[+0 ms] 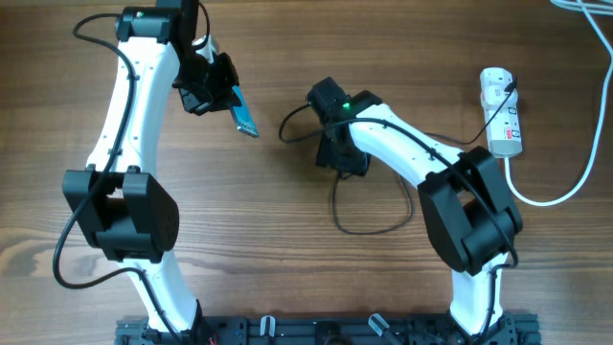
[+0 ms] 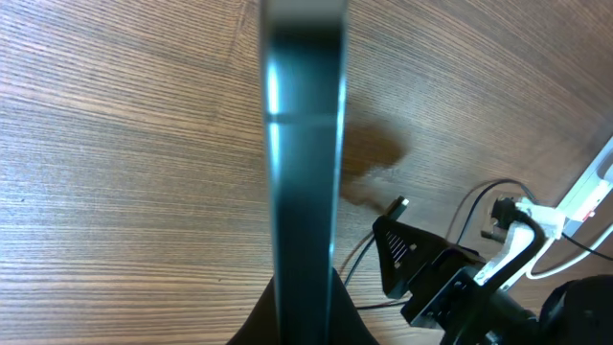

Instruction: Plug charger to phone and switch on socket

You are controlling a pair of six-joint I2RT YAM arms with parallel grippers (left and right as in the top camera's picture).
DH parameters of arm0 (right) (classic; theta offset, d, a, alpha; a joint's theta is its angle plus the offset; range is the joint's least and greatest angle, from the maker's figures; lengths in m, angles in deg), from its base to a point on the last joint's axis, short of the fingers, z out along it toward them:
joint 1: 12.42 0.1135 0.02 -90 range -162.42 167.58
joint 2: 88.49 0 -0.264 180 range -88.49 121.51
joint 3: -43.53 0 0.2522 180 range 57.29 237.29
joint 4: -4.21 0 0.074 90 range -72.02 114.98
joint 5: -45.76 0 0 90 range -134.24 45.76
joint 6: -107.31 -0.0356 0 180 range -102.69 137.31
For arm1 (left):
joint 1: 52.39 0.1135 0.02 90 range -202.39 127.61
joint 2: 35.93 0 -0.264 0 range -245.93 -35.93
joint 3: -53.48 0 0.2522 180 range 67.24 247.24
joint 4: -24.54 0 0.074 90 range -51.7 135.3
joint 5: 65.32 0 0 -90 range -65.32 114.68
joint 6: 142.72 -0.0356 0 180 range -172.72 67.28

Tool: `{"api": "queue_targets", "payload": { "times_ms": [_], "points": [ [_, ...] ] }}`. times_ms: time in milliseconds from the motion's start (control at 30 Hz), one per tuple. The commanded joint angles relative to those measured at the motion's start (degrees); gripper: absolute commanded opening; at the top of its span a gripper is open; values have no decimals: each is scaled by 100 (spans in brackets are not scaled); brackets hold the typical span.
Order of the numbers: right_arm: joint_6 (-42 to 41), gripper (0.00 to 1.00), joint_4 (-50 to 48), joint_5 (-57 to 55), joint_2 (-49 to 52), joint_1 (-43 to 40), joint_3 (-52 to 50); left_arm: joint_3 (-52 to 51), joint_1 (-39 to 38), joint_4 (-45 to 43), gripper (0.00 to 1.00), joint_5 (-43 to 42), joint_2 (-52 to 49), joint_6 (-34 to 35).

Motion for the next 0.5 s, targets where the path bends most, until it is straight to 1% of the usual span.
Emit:
{"api": "queue_targets", "payload": {
  "times_ms": [0,100,467],
  "points": [
    [116,55,-2,109,184,-7,-37,68,-26,2,4,9,94,72],
    [94,50,33,109,192,-7,-37,68,-28,2,4,9,94,72],
    [57,48,50,199,428,0,-37,68,-26,0,4,9,94,72]
  ]
}}
